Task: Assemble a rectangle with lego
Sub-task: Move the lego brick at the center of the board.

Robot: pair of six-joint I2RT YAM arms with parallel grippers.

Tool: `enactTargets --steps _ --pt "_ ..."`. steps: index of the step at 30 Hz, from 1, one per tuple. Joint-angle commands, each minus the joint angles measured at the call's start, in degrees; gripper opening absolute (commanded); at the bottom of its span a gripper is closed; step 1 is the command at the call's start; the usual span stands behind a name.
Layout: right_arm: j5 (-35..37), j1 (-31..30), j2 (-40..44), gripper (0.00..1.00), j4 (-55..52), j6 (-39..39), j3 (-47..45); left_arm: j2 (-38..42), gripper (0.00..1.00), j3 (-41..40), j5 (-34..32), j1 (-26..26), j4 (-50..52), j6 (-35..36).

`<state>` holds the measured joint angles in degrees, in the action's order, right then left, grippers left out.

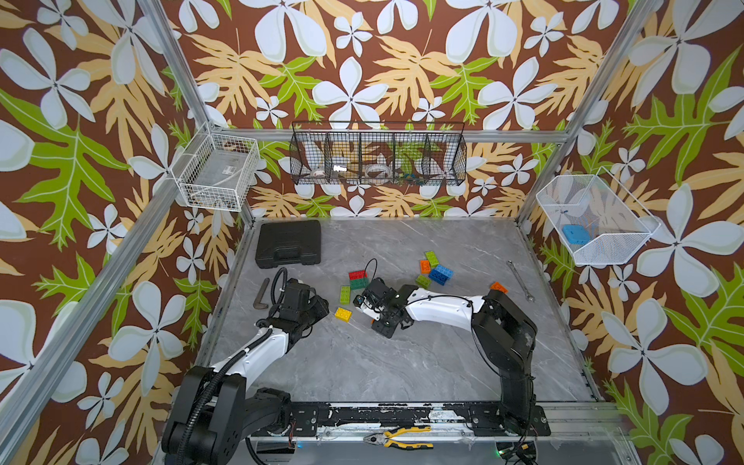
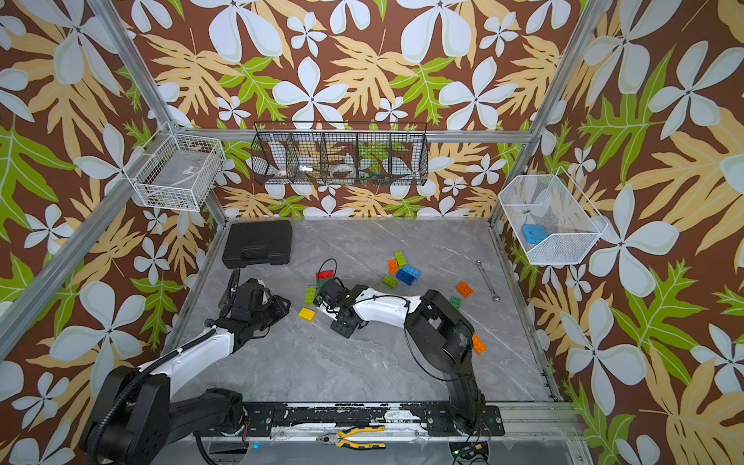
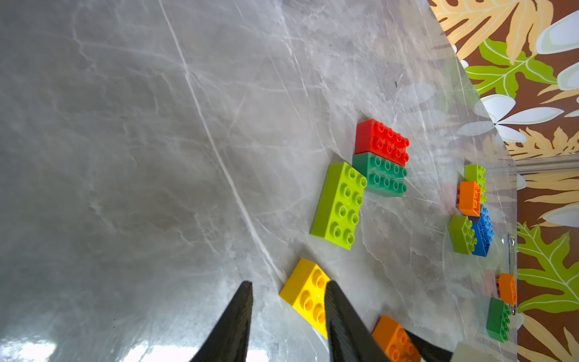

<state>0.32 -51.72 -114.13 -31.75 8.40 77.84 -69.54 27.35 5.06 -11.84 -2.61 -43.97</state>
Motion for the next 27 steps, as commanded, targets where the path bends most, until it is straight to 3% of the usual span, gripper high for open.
enactTargets --steps 1,6,13,21,27 --pt "-4.9 -0.2 -2.2 0.34 -1.6 5.7 2.4 -0.3 0.4 0.1 1.1 0.1 -1.6 -0.6" --pt "-5.0 -0.1 -2.7 0.4 -4.2 8.4 4.3 1.7 0.4 0.1 -0.2 0.1 0.4 0.5" --pt "-5.1 -0.3 -1.8 0.69 -4.9 3.0 11.8 2.6 0.4 0.4 -1.0 1.1 1.7 0.9" --pt "-5.4 -2.3 -12.0 0.66 -1.8 -2.7 23.7 7.7 0.4 -2.2 -0.8 9.2 3.6 -0.2" --pt "-6.8 -2.4 -18.8 0.62 -1.7 -3.5 30.7 8.7 0.4 -2.4 0.3 9.7 4.6 0.2"
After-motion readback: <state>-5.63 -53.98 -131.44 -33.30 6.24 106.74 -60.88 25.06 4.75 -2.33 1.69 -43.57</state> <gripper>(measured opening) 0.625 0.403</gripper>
